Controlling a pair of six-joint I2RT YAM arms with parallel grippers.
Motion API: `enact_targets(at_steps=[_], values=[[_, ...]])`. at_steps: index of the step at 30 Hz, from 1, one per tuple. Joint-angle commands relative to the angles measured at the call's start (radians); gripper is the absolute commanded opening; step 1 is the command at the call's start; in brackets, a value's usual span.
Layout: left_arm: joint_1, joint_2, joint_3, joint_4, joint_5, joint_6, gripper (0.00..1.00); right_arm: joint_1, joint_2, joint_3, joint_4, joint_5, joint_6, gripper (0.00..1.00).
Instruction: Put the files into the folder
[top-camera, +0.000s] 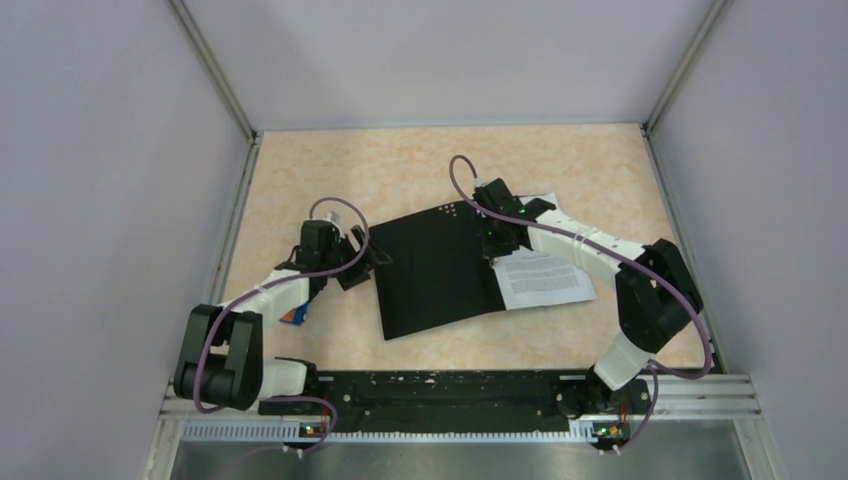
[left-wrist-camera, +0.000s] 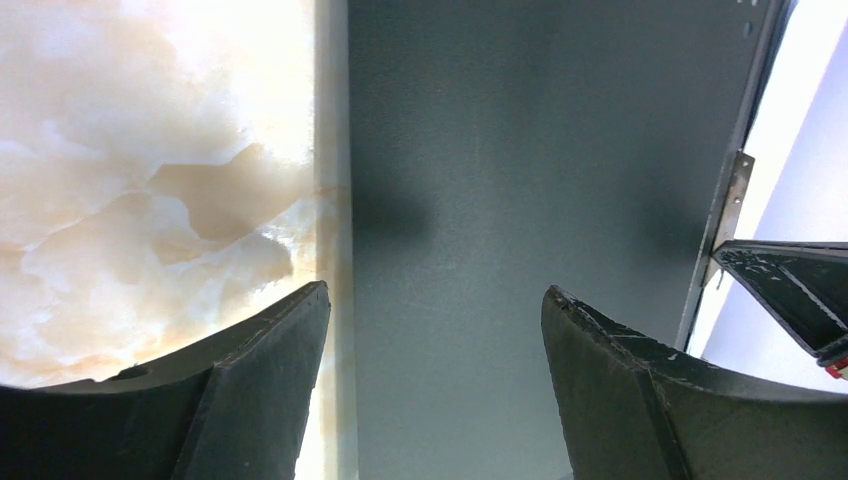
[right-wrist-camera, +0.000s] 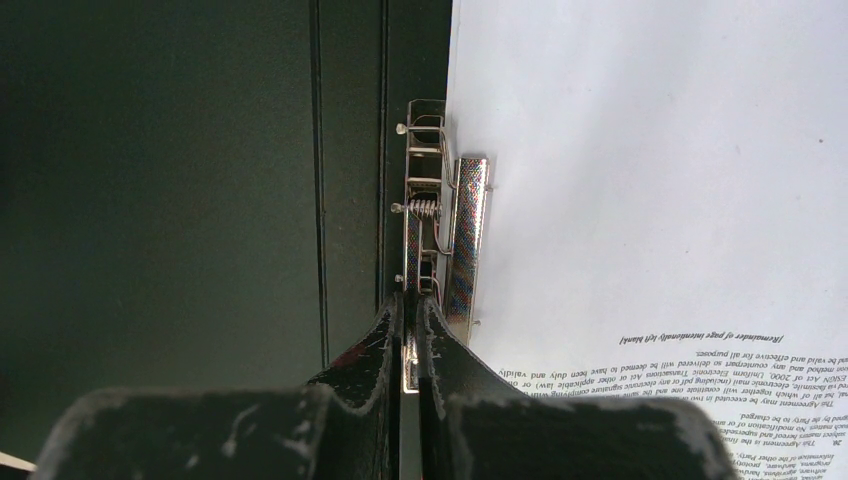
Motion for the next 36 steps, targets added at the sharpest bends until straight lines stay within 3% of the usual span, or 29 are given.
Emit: enact_targets(at_steps=[1, 27, 36], values=[[0.004, 0.022, -0.034, 0.141, 0.065, -0.047, 0.82, -0.016, -0.066, 0.066, 0.018, -0.009, -0.012, 0.0], [0.004, 0.101, -0.038, 0.359, 0.231, -0.167, 0.83, -0.073, -0.109, 0.09, -0.006, -0.032, -0.029, 0.0], [0.004, -0.058, -0.024, 0.345, 0.228, -0.244, 0.8, -0.073, -0.078, 0.038, 0.051, -0.026, 0.0, 0.0]])
